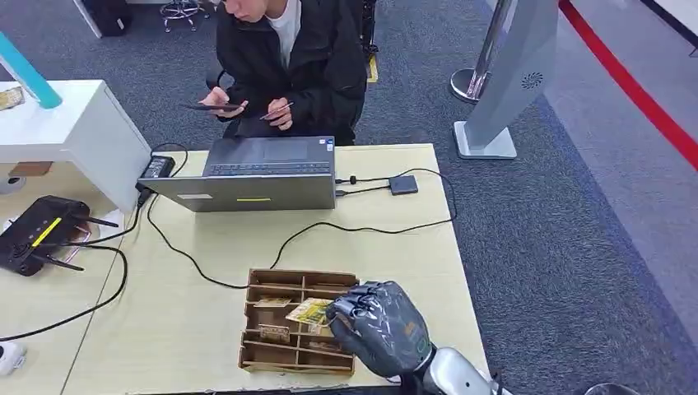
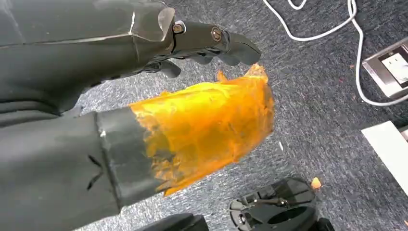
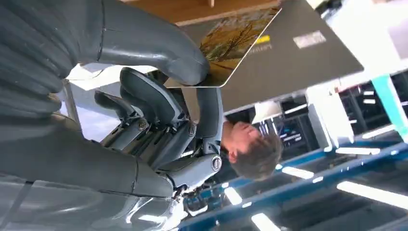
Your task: Pass the card to the sensor for recognition and then transmit it.
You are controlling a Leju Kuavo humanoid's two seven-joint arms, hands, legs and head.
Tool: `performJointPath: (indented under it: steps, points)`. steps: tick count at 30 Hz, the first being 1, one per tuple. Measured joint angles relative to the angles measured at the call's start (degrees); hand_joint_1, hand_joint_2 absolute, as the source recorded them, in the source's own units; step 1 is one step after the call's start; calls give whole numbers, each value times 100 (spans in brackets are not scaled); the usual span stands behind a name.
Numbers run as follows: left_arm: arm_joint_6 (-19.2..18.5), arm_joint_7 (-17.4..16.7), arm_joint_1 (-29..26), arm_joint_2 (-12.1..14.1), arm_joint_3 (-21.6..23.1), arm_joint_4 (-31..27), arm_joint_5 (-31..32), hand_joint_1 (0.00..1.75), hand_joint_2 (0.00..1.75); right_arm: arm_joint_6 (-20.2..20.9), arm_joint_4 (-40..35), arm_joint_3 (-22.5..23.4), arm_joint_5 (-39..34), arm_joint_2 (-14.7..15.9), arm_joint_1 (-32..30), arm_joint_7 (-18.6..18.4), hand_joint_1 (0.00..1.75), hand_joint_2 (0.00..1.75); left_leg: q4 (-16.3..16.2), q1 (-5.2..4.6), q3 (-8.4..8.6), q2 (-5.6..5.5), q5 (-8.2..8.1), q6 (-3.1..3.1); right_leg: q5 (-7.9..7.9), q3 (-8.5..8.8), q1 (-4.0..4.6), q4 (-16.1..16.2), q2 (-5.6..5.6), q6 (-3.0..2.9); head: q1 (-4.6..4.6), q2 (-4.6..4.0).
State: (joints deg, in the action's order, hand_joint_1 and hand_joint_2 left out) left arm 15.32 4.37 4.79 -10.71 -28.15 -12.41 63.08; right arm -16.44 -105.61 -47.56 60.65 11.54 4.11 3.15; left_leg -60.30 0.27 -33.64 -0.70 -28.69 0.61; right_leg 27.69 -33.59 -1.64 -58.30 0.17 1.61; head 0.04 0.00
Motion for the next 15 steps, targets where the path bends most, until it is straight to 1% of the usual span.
performJointPath:
  steps: [15]
  points:
    - [44,37,-15,0,4,0,17,0,0,-577,-454,343,151,0,-182,85,175,175,0,0,0,0,0,0,0,0,0,0,0,0,2,0]
